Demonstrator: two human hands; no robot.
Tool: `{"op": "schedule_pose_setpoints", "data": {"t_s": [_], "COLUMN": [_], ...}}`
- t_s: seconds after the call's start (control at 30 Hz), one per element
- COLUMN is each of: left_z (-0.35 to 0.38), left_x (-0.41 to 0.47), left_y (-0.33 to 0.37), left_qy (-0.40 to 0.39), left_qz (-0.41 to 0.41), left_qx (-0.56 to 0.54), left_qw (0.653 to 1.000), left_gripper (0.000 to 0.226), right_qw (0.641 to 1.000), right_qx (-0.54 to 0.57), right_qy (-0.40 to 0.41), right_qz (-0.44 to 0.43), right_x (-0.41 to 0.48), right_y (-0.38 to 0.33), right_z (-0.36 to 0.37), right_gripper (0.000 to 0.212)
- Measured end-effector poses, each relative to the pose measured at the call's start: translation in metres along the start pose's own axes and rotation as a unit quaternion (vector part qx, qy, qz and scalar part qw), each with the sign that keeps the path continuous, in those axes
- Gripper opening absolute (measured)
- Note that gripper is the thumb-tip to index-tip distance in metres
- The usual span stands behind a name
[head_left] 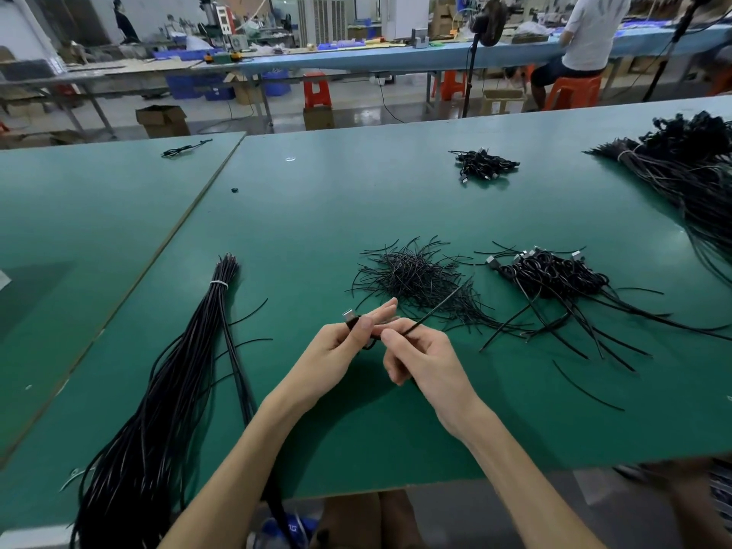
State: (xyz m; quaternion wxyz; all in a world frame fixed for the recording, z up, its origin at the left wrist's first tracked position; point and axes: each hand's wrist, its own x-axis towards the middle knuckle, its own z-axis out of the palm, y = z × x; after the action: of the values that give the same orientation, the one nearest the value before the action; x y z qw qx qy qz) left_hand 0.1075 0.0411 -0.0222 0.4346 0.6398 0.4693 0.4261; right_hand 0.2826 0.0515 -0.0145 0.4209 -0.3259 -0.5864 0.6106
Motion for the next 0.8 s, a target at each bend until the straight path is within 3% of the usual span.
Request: {"op": "schedule_pose_setpoints", "data": {"t_s": [0.2,0.5,0.8], "left_z": [0.0033,-0.0004,0.0021], "left_x": [-0.0024,-0.0021,-0.0034], "left_y": [0.0064,0.0051,0.0096], "left_qy": [-0.054,-0.069,-0.049], "left_qz": [-0.011,0.014,-0.005], "left_qx": [-0.176,-0.226,-0.231], "left_qw": [0.983,0.972,0.972], "left_gripper": [0.051,0.041,0.053], "right_qw": [1.000,0.999,1.000], "right_qx": [-0.029,-0.047,-0.025], "right_qy": [-0.008,-0.010,-0.002], "right_qz": [0.001,-0.004,0.014], "right_x": [0.0002,-0.0005,-0.0010], "right_y": [-0.0019,0.0004,0.0000], "right_z": [0.0033,0.0036,0.0045], "right_gripper": [0.036,0.036,0.036]}}
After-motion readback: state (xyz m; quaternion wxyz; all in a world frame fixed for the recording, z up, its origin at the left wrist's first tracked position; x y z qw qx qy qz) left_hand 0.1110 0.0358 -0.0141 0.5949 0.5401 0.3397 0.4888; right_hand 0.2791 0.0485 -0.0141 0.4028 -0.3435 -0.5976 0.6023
